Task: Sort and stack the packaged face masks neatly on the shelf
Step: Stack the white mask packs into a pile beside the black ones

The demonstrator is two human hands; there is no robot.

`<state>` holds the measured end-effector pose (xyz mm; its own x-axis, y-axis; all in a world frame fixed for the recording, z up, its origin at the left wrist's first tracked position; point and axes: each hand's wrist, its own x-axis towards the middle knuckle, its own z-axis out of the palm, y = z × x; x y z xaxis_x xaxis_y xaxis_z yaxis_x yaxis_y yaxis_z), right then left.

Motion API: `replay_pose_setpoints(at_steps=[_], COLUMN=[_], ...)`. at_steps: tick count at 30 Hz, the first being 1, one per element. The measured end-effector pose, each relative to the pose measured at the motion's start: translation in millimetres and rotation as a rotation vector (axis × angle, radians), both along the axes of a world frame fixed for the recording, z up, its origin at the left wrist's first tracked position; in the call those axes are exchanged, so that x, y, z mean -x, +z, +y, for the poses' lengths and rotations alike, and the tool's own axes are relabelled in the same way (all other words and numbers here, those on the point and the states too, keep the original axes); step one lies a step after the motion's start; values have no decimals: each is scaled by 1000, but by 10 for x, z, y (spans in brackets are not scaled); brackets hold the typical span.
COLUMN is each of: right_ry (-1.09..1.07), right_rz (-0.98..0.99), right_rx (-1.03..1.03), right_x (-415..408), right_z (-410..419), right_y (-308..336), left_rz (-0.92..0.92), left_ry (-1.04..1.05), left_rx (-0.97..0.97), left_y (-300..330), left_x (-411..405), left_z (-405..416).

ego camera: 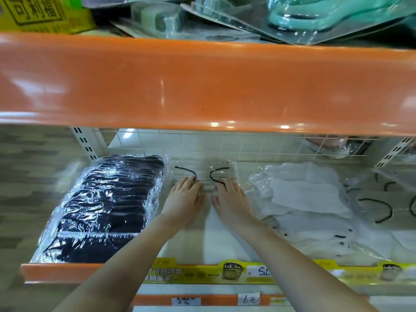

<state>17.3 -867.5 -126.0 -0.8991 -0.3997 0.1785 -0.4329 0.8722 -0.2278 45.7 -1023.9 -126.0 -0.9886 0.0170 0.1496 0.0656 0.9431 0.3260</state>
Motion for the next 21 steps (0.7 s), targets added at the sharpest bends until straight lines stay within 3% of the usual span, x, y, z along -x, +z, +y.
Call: replay_pose_setpoints(at_steps=[7,17,21], right_ry=[70,14,-9], right_rz=[-72,75,81], right_rx=[85,195,190], right_x=[33,-138,-237], right_z=[143,686,997], right_y=[101,281,289], left_rz=[9,55,41], left_ry=[-88,-72,-121], left_rx=[-107,-5,-72], left_y=[102,231,246], left_x=[-83,-154,-215], left_z=[207,832,1129])
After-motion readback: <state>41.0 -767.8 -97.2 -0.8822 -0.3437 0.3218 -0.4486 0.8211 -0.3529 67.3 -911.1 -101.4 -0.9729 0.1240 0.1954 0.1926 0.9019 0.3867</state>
